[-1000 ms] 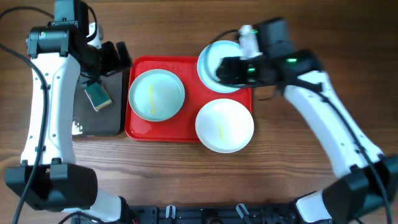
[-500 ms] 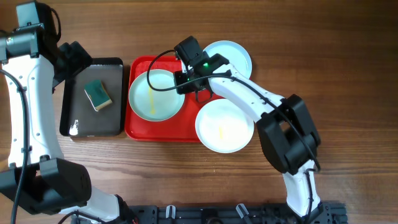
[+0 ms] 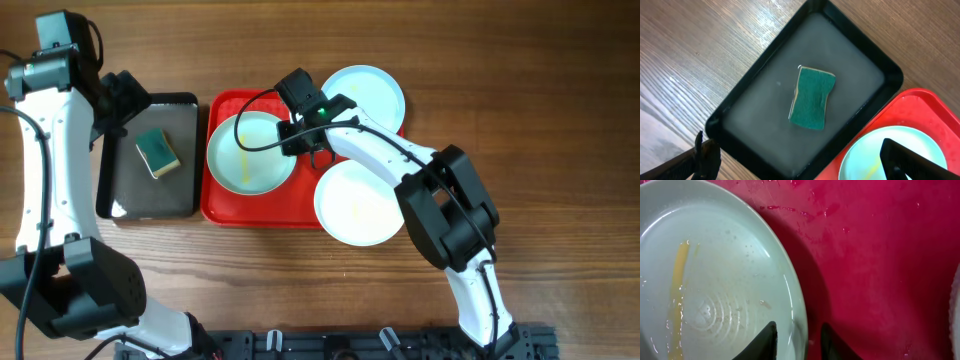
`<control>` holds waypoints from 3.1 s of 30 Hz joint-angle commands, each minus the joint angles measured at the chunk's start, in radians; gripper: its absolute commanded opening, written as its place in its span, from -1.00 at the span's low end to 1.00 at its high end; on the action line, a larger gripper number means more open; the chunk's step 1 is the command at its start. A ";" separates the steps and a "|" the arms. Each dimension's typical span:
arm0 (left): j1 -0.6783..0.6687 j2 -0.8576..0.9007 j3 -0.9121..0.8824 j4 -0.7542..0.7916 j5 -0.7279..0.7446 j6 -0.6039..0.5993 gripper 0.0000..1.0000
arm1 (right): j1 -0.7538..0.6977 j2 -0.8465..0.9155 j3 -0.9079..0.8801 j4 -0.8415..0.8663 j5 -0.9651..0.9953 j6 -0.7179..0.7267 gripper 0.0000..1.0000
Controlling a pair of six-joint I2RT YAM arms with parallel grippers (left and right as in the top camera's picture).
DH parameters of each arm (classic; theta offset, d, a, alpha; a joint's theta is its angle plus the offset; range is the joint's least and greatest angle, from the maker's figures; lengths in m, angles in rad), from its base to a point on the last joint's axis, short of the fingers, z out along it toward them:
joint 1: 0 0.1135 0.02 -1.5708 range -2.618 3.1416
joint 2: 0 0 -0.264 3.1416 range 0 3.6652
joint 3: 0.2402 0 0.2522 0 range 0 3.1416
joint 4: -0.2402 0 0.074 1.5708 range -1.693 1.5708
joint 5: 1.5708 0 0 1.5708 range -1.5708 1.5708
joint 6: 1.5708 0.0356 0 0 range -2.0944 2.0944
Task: Clean dirty plates on tray and stack at the side
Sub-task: 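Grasp the green sponge with the left gripper and lift it, then carry the sponge with the left gripper over the left plate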
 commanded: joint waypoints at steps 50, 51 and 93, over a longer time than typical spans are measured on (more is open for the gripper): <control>-0.054 0.167 -0.394 0.534 0.004 -0.047 0.12 | 0.004 0.069 0.018 -0.003 0.051 0.029 -0.91; -0.054 0.174 -0.394 0.530 0.001 -0.047 0.11 | 0.004 0.069 0.018 -0.003 0.051 0.029 -0.91; -0.068 -0.047 -0.318 0.504 0.283 0.251 -0.92 | -0.008 0.071 0.018 0.019 -0.027 0.024 -0.91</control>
